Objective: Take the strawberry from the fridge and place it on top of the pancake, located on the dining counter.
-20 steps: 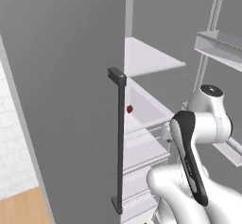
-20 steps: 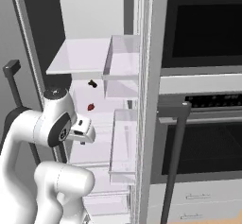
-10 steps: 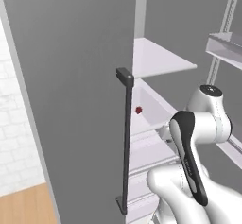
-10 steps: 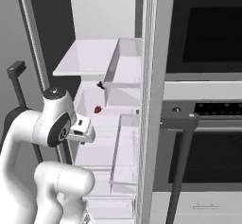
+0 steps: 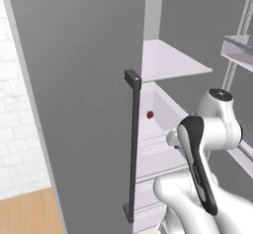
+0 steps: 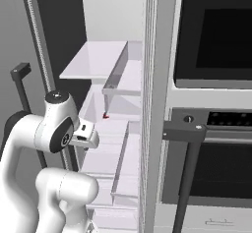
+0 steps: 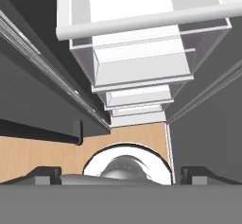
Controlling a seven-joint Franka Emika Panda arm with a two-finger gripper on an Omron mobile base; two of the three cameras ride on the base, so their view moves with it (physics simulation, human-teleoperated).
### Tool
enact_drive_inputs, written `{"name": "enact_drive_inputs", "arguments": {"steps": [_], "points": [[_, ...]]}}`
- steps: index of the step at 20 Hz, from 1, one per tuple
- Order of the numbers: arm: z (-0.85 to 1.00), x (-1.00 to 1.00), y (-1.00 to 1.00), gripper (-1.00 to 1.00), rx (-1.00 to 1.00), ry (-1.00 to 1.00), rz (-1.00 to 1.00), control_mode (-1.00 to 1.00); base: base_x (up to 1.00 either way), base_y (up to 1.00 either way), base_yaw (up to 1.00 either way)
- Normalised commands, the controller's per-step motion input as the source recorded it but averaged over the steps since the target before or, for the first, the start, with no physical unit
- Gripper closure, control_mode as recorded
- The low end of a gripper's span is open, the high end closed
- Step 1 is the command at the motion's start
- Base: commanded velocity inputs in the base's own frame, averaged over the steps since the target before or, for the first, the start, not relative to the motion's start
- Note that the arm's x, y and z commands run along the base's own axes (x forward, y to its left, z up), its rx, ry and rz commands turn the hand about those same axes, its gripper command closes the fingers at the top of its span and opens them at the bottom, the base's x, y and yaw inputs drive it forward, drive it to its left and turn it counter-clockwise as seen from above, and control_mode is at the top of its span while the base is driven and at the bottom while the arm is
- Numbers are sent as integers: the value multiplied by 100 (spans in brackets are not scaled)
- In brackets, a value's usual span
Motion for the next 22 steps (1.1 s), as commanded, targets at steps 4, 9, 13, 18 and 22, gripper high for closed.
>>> {"name": "enact_drive_inputs", "arguments": {"steps": [4, 9, 13, 18, 22], "points": [[0, 0, 0, -100, 0, 0, 0, 100, 0, -34, 12], [0, 0, 0, -100, 0, 0, 0, 100, 0, -36, 8], [0, 0, 0, -100, 0, 0, 0, 100, 0, -4, 0], [0, 0, 0, -100, 0, 0, 0, 100, 0, 0, 0], [0, 0, 0, -100, 0, 0, 0, 100, 0, 0, 0]]}}
